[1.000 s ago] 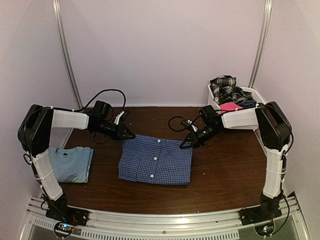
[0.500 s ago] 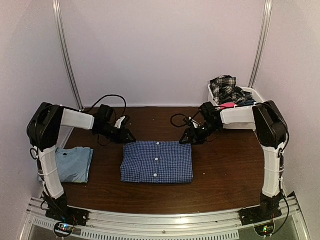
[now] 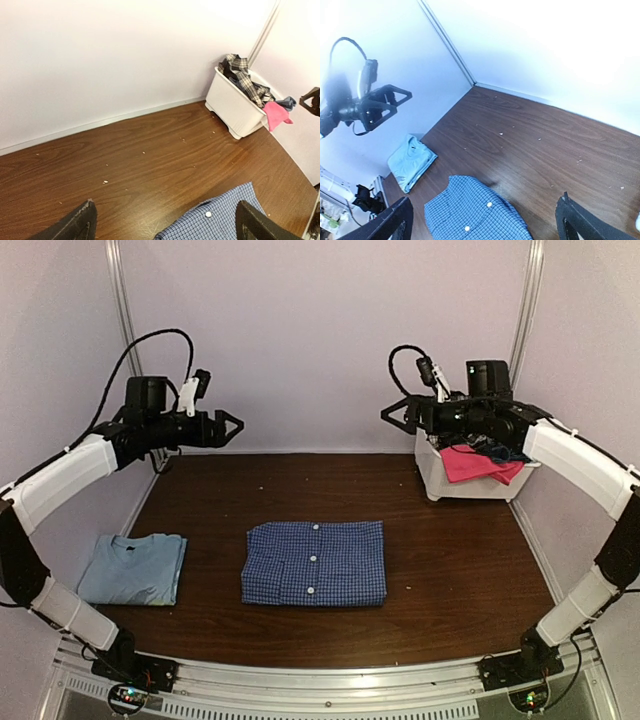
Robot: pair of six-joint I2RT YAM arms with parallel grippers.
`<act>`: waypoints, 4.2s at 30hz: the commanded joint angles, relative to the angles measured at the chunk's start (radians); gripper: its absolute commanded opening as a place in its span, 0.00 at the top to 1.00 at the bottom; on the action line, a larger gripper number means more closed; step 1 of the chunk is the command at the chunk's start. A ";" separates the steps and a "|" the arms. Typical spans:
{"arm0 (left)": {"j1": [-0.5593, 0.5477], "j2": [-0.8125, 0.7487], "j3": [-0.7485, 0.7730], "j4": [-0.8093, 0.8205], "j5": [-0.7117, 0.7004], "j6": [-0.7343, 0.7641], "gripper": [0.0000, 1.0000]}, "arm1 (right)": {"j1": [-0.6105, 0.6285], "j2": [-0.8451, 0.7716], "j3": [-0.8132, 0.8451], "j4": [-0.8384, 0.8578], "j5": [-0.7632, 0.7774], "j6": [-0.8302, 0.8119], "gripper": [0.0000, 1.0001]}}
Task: Fold and stack the mixed laundry pile
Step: Smooth out the square-folded shirt at the center of the board.
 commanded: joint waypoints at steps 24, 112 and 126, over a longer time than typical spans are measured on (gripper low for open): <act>-0.156 0.373 -0.251 0.340 0.301 -0.352 0.02 | 0.109 0.670 -0.080 0.013 -0.235 0.161 0.01; -0.316 0.122 -1.036 1.242 0.127 -0.986 0.11 | 0.452 0.538 -0.019 -0.300 0.233 -0.073 0.01; -0.341 0.433 -1.030 1.824 -0.071 -1.158 0.21 | 0.451 0.618 -0.067 -0.318 0.291 -0.017 0.01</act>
